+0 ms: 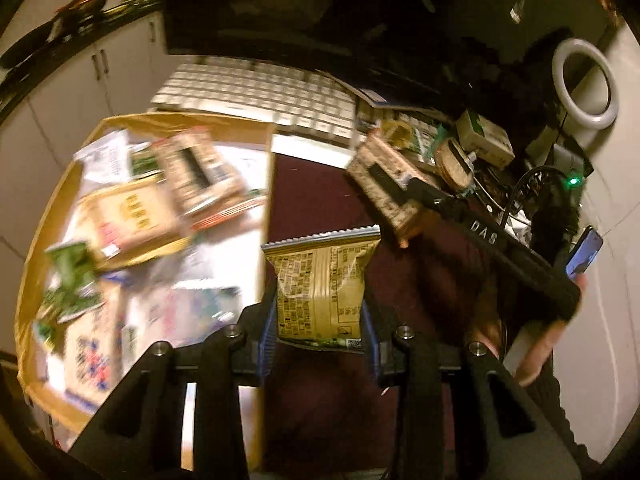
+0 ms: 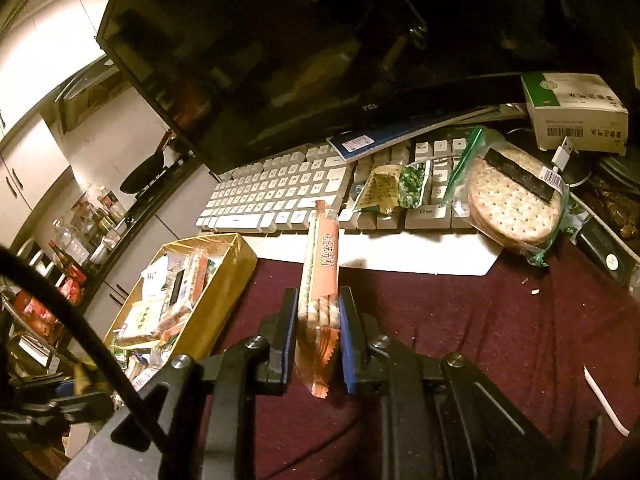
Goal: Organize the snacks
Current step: 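Carry the orange stick and tan bag over the tray and open both tools, then grasp the round cracker pack in clear wrap with the right tool while the left tool grasps a tan bag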
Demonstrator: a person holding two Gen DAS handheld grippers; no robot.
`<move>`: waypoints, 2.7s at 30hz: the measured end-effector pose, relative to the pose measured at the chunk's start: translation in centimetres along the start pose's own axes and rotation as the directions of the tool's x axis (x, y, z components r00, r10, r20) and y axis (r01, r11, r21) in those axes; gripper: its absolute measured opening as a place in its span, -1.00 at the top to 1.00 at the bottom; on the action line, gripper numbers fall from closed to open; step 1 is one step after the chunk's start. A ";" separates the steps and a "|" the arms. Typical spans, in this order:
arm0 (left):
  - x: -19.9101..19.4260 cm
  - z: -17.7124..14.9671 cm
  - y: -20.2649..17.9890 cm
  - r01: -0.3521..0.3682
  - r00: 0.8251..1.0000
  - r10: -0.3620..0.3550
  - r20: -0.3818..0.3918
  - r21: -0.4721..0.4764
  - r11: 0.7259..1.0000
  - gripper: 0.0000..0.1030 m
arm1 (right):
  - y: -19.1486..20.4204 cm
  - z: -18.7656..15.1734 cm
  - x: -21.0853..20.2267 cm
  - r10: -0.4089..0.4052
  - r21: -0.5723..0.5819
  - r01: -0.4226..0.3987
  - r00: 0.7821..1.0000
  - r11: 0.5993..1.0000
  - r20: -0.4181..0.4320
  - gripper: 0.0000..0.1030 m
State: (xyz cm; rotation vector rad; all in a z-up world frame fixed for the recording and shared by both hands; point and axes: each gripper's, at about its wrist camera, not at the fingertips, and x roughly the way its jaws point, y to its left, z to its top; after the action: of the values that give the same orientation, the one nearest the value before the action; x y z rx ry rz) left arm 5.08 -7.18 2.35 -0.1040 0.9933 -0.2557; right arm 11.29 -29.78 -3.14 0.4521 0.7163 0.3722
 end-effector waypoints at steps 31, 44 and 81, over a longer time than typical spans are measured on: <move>-2.7 -5.2 13.6 -0.124 0.992 0.116 -0.052 -0.234 0.964 0.27 | 14.2 -6.0 -0.8 0.311 0.078 -0.301 0.931 0.950 -0.193 0.66; -1.9 -5.5 14.0 -0.149 0.987 0.132 -0.089 -0.220 0.964 0.26 | 16.5 -6.8 2.9 0.279 0.066 -0.272 0.922 0.960 -0.270 0.59; -3.2 -1.4 0.5 -0.007 0.990 0.010 0.138 -0.028 1.000 -0.53 | -2.5 2.9 -3.3 -0.129 0.258 0.133 0.991 0.957 -0.032 -0.43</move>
State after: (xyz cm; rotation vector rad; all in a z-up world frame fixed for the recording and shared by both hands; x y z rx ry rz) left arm 2.36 -5.84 4.11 -0.1403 0.8597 -0.2242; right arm 11.45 -34.28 -0.69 0.6465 0.8090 0.1566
